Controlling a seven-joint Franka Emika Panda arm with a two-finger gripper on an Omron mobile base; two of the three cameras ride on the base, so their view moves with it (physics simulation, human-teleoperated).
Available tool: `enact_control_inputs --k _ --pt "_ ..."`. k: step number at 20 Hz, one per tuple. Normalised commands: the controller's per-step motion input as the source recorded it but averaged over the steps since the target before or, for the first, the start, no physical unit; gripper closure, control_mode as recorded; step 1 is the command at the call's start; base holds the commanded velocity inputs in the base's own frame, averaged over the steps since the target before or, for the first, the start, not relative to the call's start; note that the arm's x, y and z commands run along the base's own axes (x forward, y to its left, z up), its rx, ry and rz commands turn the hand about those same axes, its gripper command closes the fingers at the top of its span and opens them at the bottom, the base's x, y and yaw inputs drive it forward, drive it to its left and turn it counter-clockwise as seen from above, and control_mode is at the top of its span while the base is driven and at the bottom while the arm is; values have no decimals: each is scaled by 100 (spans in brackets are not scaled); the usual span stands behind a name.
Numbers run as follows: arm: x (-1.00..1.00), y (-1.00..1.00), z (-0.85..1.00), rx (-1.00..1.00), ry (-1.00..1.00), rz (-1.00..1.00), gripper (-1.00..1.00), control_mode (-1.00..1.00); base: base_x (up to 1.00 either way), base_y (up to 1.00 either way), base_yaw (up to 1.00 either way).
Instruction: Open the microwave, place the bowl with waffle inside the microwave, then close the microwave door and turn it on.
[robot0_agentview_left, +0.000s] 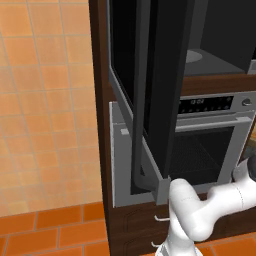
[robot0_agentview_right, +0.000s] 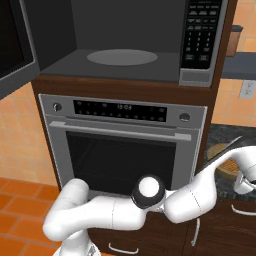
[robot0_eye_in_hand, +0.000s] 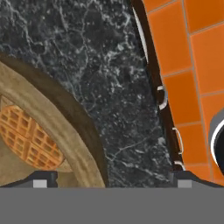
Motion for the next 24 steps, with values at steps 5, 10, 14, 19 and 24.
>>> enact_control_inputs --k 5,10,14,19,24 --pt "21 0 -16 0 -3 0 -100 -100 0 0 0" --pt "26 0 0 -5 -12 0 -100 -100 0 0 0" --pt "21 0 -8 -3 -1 0 -100 -100 0 0 0" --pt "3 0 -5 0 0 0 -100 -100 0 0 0" --pt "-1 0 -6 0 -2 0 100 -100 0 0 0"
